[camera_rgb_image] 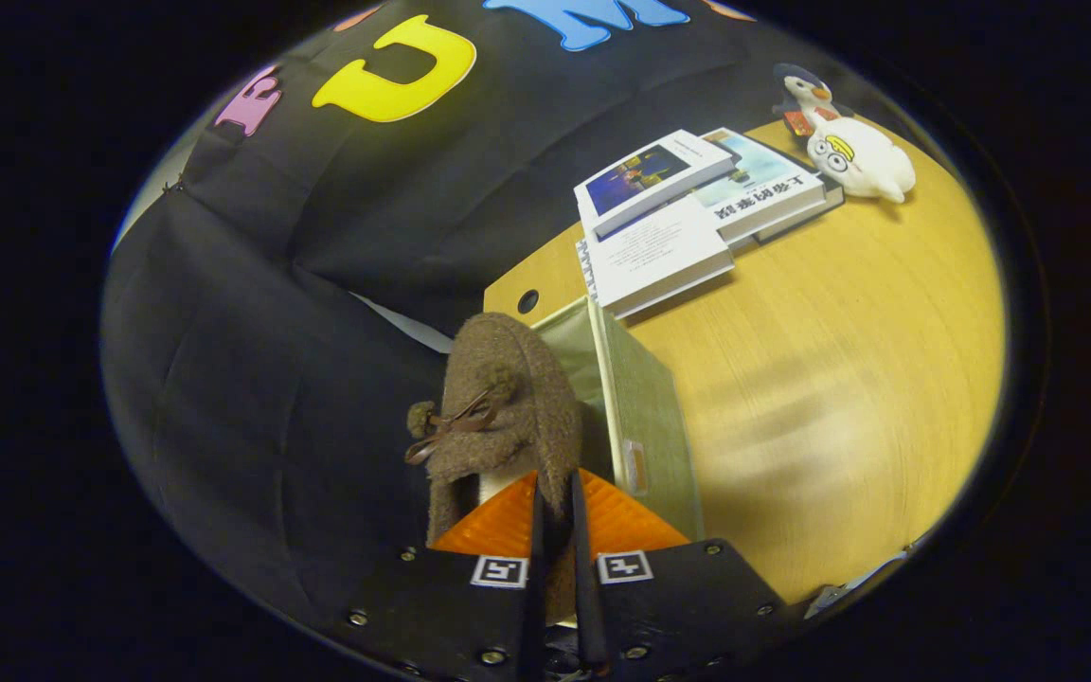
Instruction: Open the storage box then place both shoes into the box .Put the left shoe in first, then the right shoe, with the right side of both shoes facing outward in a uniform manner.
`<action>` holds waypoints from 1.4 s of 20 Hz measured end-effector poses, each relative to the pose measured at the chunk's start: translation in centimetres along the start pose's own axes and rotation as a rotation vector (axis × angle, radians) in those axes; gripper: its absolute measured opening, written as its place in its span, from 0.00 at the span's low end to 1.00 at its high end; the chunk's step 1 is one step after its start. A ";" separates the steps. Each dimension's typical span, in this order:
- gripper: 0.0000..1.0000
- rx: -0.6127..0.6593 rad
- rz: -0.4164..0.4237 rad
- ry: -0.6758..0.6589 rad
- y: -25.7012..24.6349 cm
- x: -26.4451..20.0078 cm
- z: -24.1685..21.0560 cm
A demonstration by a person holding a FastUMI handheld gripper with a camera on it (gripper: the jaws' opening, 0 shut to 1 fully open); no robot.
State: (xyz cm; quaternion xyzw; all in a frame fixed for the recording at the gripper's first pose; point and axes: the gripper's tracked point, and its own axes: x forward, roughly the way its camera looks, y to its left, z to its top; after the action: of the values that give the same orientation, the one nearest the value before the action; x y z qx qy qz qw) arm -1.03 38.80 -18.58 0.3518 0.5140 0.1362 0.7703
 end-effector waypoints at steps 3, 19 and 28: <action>0.79 -0.041 0.014 -0.034 -0.2 -1.2 0.5; 0.97 -0.481 -0.076 -0.439 -10.9 -20.2 14.5; 0.97 -0.640 -0.246 -0.670 -16.8 -28.9 19.2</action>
State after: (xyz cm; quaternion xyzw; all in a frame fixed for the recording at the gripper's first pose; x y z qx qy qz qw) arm 0.93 2.50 -5.60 0.0583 0.2073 0.0746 0.9737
